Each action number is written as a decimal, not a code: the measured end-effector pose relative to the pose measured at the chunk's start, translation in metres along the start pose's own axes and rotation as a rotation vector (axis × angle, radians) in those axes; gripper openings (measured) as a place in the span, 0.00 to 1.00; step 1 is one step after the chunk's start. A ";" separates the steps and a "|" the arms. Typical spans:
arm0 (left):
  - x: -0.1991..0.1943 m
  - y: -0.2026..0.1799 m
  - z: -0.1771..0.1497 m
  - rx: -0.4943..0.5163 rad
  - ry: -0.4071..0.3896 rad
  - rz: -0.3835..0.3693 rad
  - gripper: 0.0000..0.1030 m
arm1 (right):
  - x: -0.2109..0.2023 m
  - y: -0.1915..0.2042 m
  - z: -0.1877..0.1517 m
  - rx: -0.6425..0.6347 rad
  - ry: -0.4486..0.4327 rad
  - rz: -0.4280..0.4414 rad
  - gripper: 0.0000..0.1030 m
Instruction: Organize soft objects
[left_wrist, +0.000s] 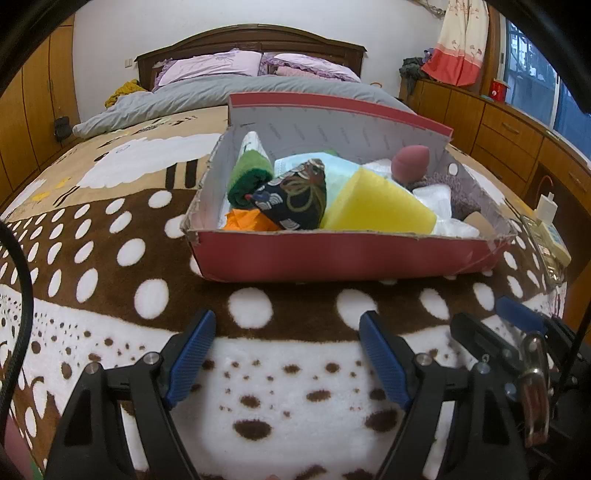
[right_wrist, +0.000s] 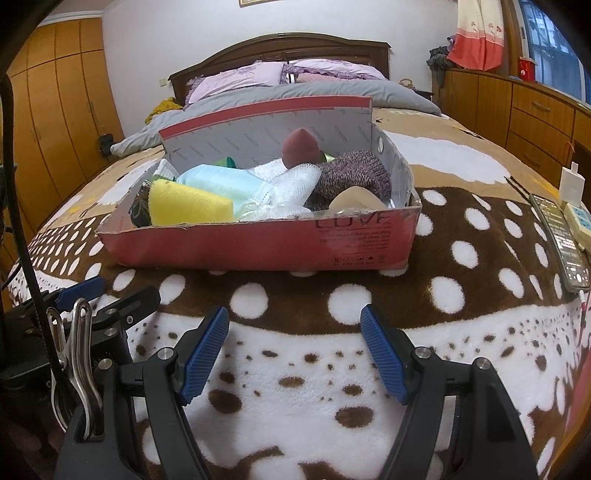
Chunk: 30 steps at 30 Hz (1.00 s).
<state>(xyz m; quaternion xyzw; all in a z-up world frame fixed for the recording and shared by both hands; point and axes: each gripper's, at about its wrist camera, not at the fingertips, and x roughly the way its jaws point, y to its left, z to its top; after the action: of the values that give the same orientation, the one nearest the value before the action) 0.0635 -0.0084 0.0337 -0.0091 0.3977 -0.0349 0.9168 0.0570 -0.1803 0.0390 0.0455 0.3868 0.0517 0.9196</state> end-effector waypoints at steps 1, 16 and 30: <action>0.000 0.000 0.000 0.000 0.000 0.000 0.81 | 0.000 0.000 0.000 0.000 0.001 0.000 0.73; 0.005 0.002 -0.002 -0.009 0.014 0.012 0.81 | 0.003 0.001 -0.004 0.005 0.008 0.002 0.73; 0.006 0.000 -0.004 -0.006 0.012 0.017 0.81 | 0.005 -0.001 -0.006 0.013 0.018 0.006 0.73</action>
<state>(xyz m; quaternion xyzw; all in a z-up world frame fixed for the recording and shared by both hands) 0.0646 -0.0084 0.0263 -0.0084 0.4032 -0.0261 0.9147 0.0568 -0.1802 0.0313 0.0524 0.3950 0.0523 0.9157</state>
